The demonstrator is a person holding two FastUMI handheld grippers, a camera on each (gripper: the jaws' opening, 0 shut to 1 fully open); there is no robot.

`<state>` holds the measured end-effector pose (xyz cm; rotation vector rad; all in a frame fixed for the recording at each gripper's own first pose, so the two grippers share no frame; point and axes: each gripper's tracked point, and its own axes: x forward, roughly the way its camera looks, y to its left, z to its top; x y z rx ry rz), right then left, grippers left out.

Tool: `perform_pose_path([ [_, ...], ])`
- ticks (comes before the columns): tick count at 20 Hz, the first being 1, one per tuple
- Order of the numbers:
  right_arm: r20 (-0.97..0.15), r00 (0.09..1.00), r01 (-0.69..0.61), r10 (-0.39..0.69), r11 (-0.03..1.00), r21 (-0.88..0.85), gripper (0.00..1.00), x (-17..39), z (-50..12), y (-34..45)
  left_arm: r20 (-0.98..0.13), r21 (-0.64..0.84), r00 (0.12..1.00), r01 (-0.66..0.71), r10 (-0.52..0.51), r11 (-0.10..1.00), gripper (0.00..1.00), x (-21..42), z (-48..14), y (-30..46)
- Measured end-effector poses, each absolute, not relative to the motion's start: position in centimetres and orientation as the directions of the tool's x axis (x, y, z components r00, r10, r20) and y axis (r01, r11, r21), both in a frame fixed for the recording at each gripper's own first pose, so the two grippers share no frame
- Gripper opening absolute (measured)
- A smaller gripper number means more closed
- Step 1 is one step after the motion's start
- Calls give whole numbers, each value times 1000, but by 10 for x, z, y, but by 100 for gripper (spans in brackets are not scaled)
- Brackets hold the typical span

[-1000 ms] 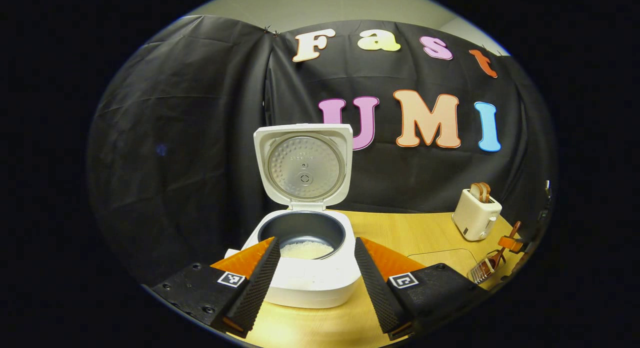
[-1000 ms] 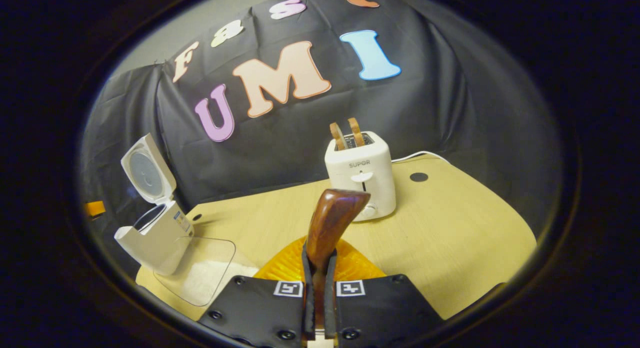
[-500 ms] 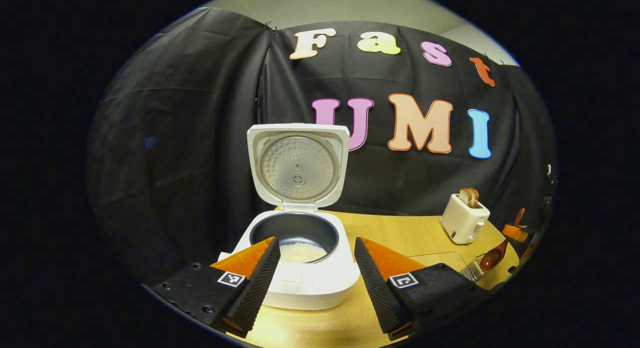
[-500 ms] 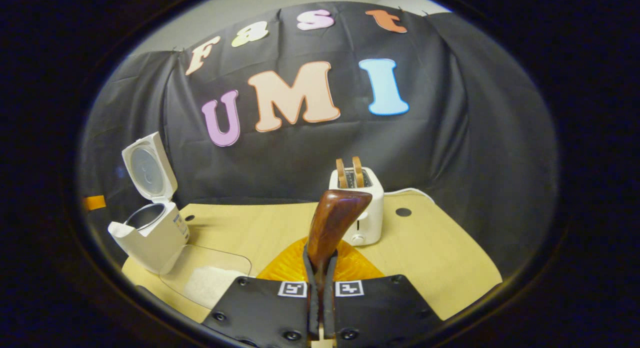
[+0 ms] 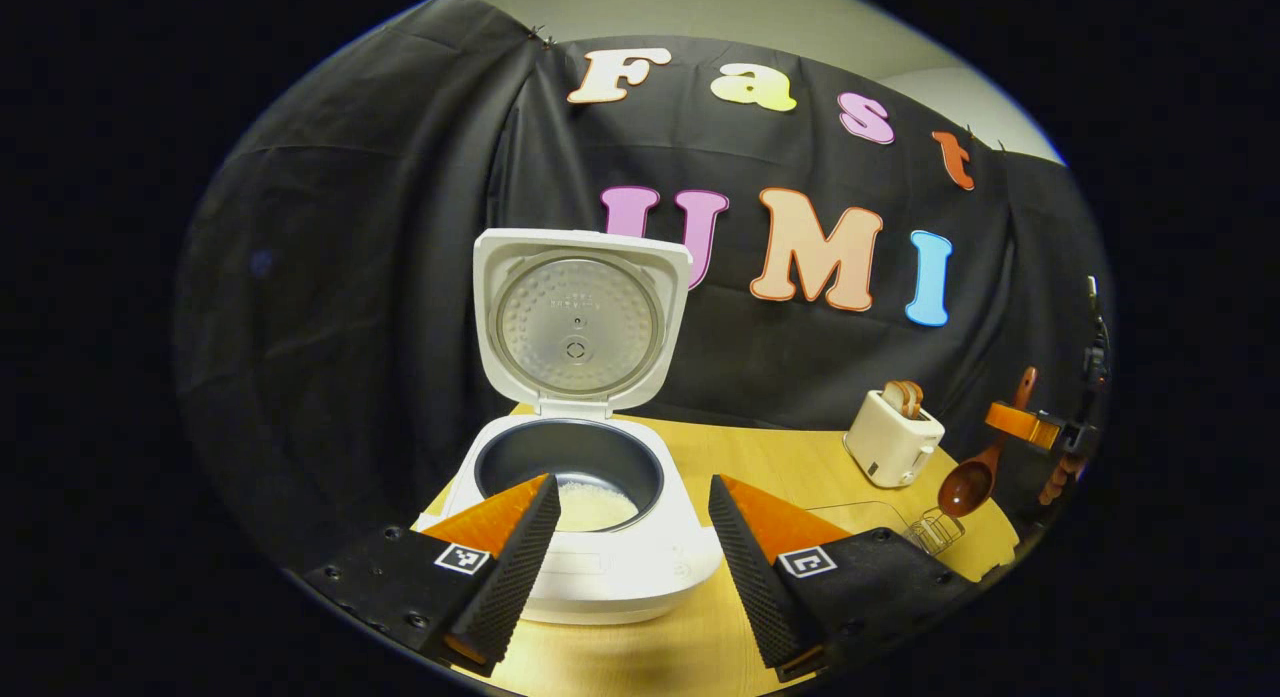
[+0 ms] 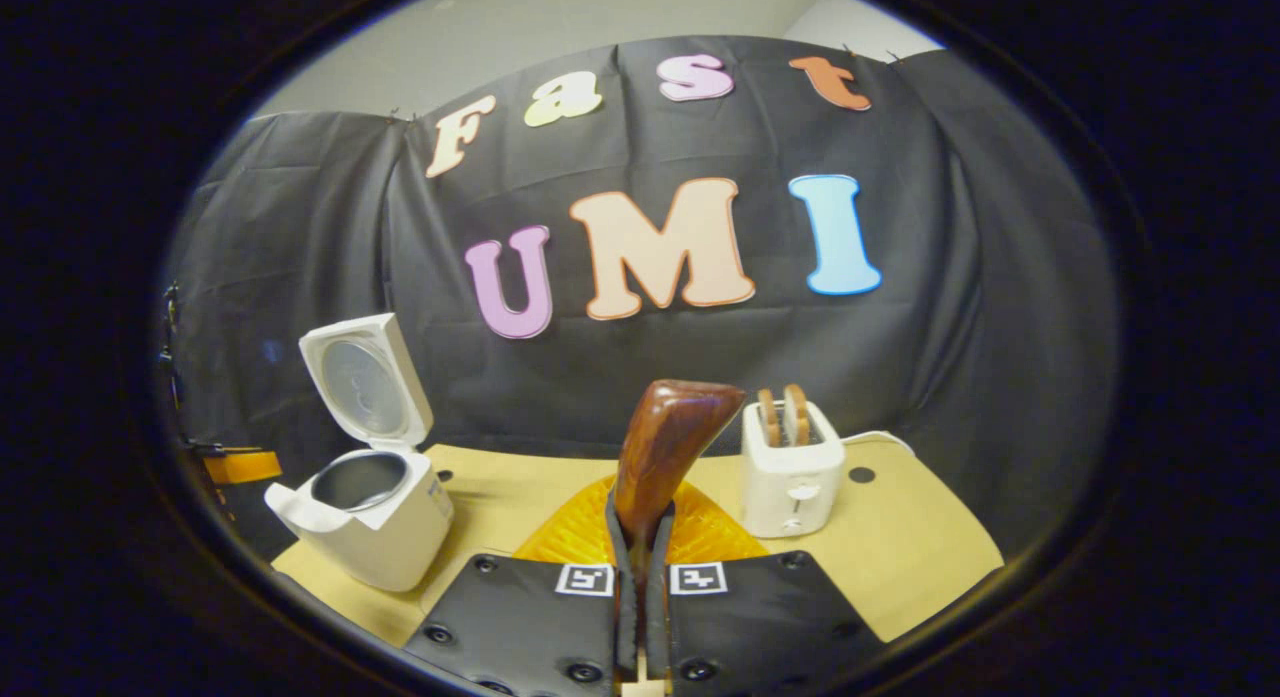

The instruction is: Close the left gripper, press the button to open the rice cooker; take a wooden spoon from the chopstick holder with the right hand, scoop a spoonful of rice and pour it into the rice cooker, then put the wooden spoon back into the chopstick holder.

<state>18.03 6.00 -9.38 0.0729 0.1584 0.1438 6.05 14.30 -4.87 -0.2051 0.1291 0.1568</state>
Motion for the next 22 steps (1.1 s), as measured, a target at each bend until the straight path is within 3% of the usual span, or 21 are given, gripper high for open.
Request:
perform_pose_path([
  [4, -196, 962, -184, 189, 982, 43, 7, 188, -131, 120, -134, -175, 984, -142, 119, 974, 88, 57, -50, 155],
  [13, -305, 947, -160, 103, 973, -168, 7, 199, -232, 169, -150, -142, 983, -127, 105, 982, 88, 51, -58, 186],
  [22, -391, 902, -178, 183, 983, 49, 7, 192, -266, 206, -132, -130, 987, -114, 97, 985, 88, 48, -53, 199],
])
